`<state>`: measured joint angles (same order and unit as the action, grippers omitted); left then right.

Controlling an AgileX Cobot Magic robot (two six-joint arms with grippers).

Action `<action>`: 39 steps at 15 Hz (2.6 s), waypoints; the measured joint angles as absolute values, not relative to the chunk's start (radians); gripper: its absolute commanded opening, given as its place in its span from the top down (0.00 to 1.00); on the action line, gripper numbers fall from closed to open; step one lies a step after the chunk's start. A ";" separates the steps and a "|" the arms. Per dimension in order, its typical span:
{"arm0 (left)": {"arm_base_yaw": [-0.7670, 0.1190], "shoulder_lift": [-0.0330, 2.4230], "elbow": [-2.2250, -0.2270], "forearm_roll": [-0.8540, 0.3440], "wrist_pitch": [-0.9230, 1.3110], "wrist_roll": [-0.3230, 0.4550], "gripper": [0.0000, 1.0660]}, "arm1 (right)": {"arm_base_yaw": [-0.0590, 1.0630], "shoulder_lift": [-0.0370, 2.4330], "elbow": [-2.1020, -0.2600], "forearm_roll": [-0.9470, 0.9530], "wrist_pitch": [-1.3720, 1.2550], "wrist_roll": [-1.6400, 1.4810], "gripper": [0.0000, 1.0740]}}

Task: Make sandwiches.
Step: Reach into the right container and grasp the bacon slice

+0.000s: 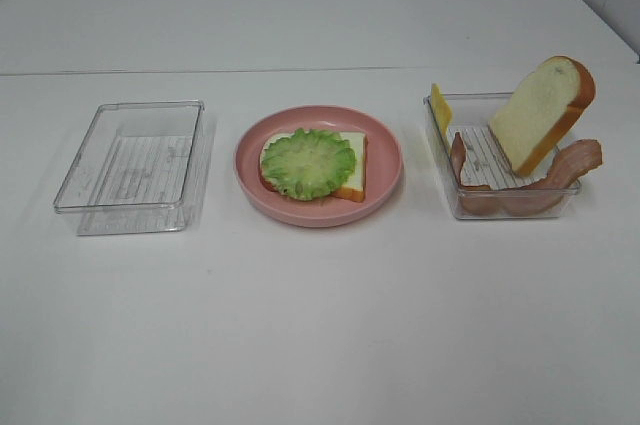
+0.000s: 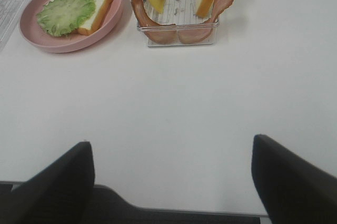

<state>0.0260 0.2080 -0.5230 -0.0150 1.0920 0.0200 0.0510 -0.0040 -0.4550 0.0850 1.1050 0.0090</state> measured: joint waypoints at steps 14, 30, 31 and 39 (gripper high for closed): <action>0.026 -0.005 -0.520 -0.039 1.079 0.039 0.26 | 0.051 -0.004 -0.455 0.090 1.105 0.009 0.26; 0.026 -0.005 -0.520 -0.039 1.079 0.042 0.26 | 0.051 1.055 -0.882 -0.036 0.927 0.088 0.17; 0.026 -0.005 -0.520 -0.039 1.079 0.042 0.26 | 0.051 1.159 -0.944 -0.042 0.959 0.087 0.17; 0.026 -0.005 -0.520 -0.039 1.079 0.043 0.26 | -0.076 1.668 -1.345 0.162 1.059 -0.099 0.17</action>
